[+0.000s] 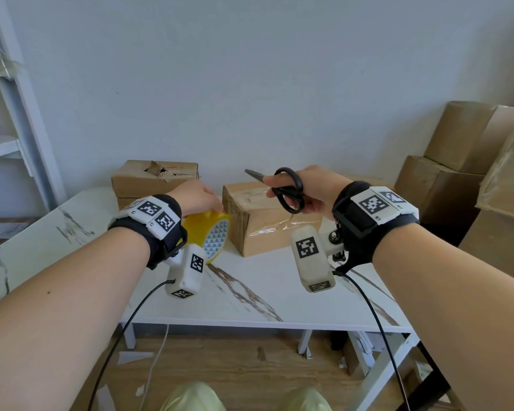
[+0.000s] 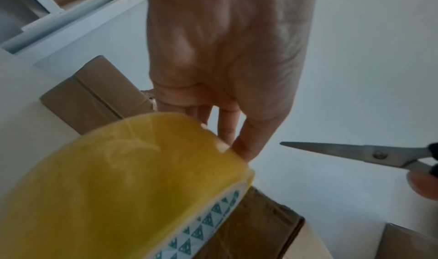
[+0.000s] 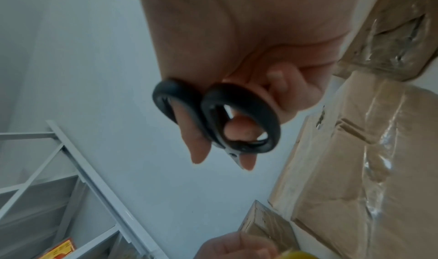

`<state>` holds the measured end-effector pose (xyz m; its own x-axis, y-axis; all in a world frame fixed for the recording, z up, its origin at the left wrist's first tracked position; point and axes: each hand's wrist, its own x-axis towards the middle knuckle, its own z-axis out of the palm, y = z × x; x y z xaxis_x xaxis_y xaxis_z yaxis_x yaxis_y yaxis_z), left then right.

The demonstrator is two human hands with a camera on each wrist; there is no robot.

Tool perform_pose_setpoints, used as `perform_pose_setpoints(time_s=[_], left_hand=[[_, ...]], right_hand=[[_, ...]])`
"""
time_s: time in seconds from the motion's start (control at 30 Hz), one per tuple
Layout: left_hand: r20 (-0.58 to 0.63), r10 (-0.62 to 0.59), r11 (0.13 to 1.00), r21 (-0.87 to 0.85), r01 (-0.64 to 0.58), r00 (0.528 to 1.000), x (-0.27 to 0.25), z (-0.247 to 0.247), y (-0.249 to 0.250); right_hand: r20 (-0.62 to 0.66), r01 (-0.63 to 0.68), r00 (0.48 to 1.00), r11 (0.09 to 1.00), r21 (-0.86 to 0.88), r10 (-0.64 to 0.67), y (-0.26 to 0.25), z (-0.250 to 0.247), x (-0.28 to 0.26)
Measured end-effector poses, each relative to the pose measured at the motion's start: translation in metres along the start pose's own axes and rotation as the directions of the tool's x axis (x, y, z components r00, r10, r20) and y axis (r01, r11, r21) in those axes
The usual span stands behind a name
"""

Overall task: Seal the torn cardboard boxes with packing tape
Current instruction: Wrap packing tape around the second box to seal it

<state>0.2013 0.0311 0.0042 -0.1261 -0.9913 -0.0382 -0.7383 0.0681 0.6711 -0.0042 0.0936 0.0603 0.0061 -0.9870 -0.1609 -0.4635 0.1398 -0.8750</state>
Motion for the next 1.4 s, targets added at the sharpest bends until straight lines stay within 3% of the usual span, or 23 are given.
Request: perform_pose_setpoints(time_s=[0.2,0.37,0.47,0.57,0.67,0.73,0.8,0.9,1.03,1.13,1.23,1.3,1.4], left_hand=[[-0.225,0.113,0.988,0.131,-0.085,0.968,-0.006,-0.005,0.002],[0.021,0.078,0.954,0.289,-0.081,0.997,-0.007,0.013,0.001],[-0.008,0.076,0.975,0.211,-0.073,0.997,-0.001,0.024,0.005],[-0.095,-0.021,1.000,-0.001,0.021,0.995,0.008,0.026,0.018],[-0.007,-0.092,0.996,-0.003,0.092,0.996,0.014,0.030,0.030],[0.051,-0.089,0.993,0.077,0.085,0.995,0.019,0.036,0.033],[0.088,-0.089,0.995,0.051,0.084,0.992,0.026,0.039,0.033],[0.122,-0.108,0.989,-0.090,0.120,0.987,0.029,0.038,0.030],[0.159,-0.109,0.959,-0.243,0.146,0.981,0.029,0.040,0.027],[0.205,-0.146,0.948,-0.249,0.196,0.968,0.031,0.036,0.025],[0.227,-0.177,0.958,-0.181,0.221,0.958,0.033,0.029,0.026],[0.215,-0.185,0.964,-0.149,0.220,0.959,0.035,0.027,0.026],[0.193,-0.183,0.976,-0.082,0.201,0.964,0.036,0.029,0.027]], right_hand=[[-0.139,0.011,0.990,1.000,-0.002,-0.011,0.007,-0.014,0.004],[-0.265,-0.155,0.962,0.934,-0.323,0.068,0.033,-0.025,0.019],[-0.355,-0.247,0.929,0.892,-0.379,0.106,0.050,-0.037,0.024],[-0.374,-0.313,0.911,0.881,-0.354,0.173,0.067,-0.051,0.035],[-0.360,-0.365,0.903,0.861,-0.355,0.235,0.081,-0.058,0.045],[-0.376,-0.366,0.903,0.832,-0.417,0.209,0.087,-0.058,0.046],[-0.370,-0.348,0.909,0.834,-0.428,0.190,0.092,-0.059,0.049],[-0.372,-0.361,0.902,0.855,-0.373,0.218,0.103,-0.063,0.057],[-0.341,-0.308,0.906,0.943,-0.128,0.250,0.117,-0.065,0.067],[-0.396,-0.381,0.854,0.924,-0.036,0.337,0.121,-0.073,0.070],[-0.345,-0.419,0.883,0.867,-0.269,0.319,0.125,-0.075,0.065],[-0.318,-0.438,0.894,0.765,-0.473,0.315,0.130,-0.070,0.062],[-0.260,-0.436,0.900,0.711,-0.552,0.350,0.136,-0.062,0.067]])
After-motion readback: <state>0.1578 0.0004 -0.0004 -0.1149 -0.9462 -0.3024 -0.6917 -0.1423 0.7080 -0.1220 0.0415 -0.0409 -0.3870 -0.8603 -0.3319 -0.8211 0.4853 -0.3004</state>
